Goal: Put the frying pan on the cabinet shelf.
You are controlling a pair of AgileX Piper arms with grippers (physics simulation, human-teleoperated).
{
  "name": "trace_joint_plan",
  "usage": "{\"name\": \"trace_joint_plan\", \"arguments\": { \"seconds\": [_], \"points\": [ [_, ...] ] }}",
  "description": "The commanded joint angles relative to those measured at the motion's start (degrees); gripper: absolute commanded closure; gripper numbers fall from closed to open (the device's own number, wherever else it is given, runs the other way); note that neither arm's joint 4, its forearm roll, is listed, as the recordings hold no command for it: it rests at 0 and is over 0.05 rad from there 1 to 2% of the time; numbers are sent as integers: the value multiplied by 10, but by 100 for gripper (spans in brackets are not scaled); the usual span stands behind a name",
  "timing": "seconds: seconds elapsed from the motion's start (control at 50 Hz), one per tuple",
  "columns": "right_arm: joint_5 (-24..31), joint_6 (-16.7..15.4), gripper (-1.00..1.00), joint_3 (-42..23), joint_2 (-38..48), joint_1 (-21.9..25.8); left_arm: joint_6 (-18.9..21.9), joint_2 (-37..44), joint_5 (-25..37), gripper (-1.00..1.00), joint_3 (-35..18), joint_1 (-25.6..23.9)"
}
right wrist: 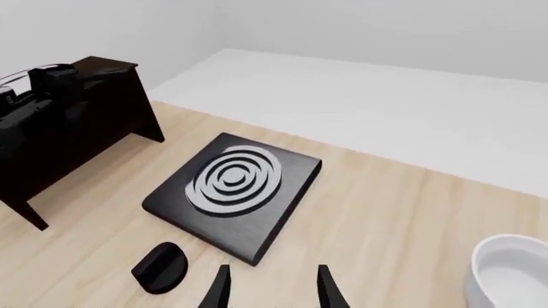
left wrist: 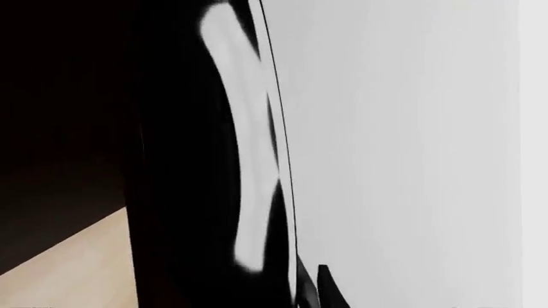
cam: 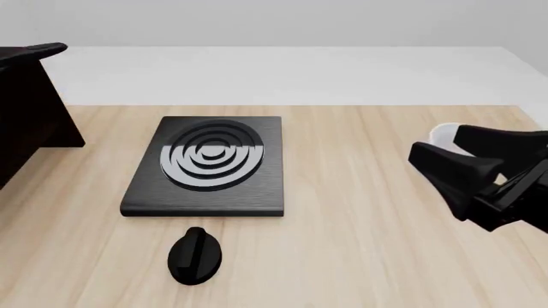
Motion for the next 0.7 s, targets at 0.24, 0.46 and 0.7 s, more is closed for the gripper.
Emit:
{"name": "trace_joint_plan", "arguments": {
  "seconds": [0.24,0.46,0.7],
  "points": [
    [-9,2,-100,8,8,4,24,-60,-27,-100,69,-14],
    [-12,3,-100,13,9,5,20,-168,-14,-100,133,-57],
    [-17,3,-100,18,12,9,119,-313,172,-100,109,-102]
  ]
}}
